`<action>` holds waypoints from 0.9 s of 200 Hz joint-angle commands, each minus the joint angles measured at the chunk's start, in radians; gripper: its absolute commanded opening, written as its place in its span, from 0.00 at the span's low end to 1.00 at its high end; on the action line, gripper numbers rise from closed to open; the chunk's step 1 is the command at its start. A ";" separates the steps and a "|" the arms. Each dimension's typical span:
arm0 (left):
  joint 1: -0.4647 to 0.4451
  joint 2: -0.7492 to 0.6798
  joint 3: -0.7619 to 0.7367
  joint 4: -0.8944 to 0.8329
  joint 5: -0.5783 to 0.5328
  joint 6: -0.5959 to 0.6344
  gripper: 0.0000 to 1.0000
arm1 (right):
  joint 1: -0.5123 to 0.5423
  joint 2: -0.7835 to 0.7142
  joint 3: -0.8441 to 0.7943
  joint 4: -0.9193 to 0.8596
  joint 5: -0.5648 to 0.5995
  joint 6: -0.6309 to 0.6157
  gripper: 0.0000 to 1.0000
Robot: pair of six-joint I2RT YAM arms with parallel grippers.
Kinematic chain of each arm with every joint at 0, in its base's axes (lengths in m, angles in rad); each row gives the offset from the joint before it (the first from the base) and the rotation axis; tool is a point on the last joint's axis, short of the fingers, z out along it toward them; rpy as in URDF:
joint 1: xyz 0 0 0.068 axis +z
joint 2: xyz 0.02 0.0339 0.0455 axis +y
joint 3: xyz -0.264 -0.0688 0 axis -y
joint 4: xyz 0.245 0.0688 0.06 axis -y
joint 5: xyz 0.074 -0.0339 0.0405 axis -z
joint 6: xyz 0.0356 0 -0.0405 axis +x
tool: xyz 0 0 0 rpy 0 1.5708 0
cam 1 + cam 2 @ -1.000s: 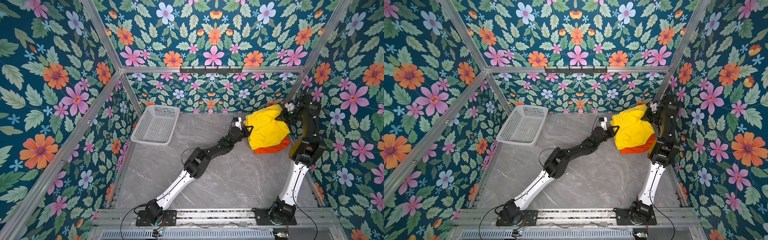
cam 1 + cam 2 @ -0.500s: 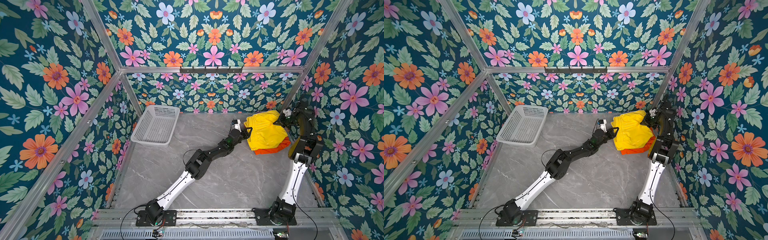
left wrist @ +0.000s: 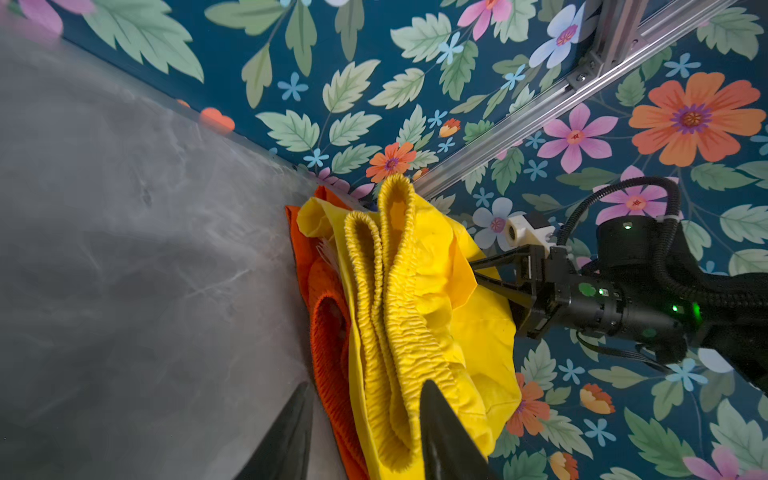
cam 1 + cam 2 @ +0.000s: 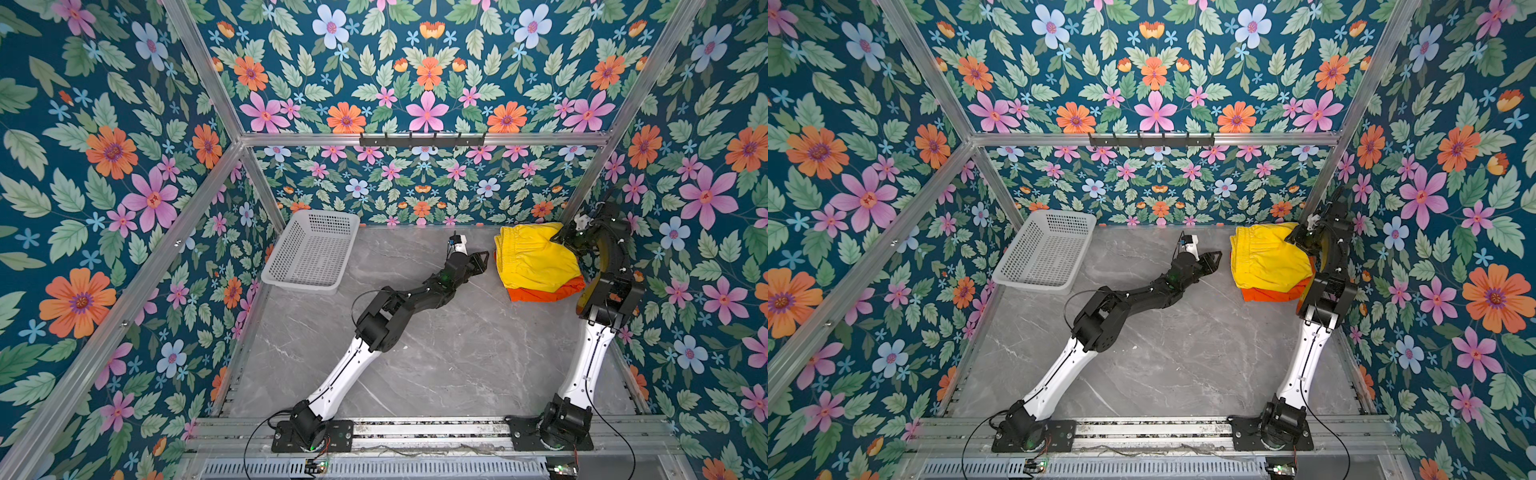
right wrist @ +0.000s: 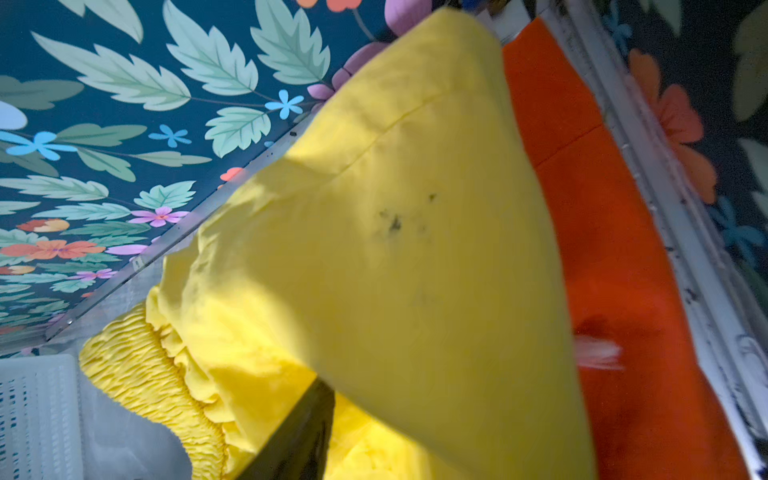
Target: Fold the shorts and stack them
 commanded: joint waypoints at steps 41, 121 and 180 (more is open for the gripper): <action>0.017 -0.259 -0.264 -0.040 -0.069 0.178 0.44 | 0.019 -0.131 -0.009 0.023 0.265 -0.009 0.75; 0.064 -0.557 -0.609 -0.176 -0.116 0.271 0.45 | 0.086 -0.345 -0.430 0.294 0.162 -0.034 0.71; 0.079 -0.751 -0.855 -0.241 -0.208 0.234 0.46 | 0.044 -0.147 -0.375 0.275 0.132 0.043 0.71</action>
